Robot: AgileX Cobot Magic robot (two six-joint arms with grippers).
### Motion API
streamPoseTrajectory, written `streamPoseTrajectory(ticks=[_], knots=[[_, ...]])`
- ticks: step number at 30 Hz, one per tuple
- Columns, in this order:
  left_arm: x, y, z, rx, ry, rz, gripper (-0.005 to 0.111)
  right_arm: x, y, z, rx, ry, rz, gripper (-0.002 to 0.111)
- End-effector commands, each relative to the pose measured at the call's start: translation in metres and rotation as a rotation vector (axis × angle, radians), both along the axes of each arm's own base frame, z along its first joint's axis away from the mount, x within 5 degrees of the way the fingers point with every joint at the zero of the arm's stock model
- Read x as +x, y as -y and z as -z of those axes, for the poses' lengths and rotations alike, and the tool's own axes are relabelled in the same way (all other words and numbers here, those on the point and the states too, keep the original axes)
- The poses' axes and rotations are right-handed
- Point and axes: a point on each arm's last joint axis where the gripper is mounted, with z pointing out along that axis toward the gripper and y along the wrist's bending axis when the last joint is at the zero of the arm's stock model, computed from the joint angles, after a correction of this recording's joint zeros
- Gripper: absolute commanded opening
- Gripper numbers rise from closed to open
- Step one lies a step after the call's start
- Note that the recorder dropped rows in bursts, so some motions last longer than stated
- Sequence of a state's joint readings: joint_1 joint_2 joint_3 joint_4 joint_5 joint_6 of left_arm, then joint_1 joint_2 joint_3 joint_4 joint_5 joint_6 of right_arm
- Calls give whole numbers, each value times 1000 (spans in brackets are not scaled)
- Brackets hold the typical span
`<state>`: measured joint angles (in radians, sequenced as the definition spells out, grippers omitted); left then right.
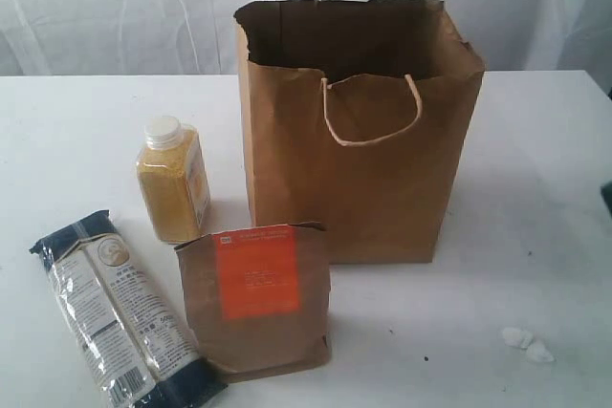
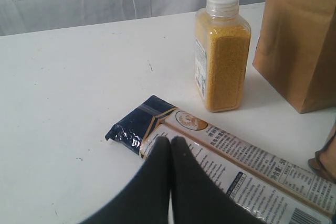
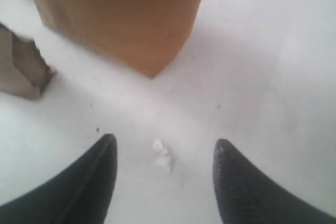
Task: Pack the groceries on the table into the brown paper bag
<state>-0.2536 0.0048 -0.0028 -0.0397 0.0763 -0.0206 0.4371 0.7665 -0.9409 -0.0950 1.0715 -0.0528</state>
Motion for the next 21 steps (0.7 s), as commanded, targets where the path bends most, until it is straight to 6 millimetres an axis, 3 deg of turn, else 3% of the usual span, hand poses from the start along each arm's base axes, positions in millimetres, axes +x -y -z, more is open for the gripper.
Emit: streamPoseTrajectory(ticks=[1, 9, 13, 18, 21], knots=[[0, 0, 1, -6, 1, 4, 0, 0, 0, 45, -67, -137, 4, 52], [0, 0, 1, -6, 1, 4, 0, 36, -19, 105, -89, -210, -22, 52], [0, 0, 1, -6, 1, 4, 0, 66, -33, 135, -121, -288, -30, 52], [0, 0, 1, -6, 1, 4, 0, 89, -35, 179, -177, -464, 15, 52], [0, 0, 1, -6, 1, 4, 0, 96, -34, 194, -180, -504, 34, 52]])
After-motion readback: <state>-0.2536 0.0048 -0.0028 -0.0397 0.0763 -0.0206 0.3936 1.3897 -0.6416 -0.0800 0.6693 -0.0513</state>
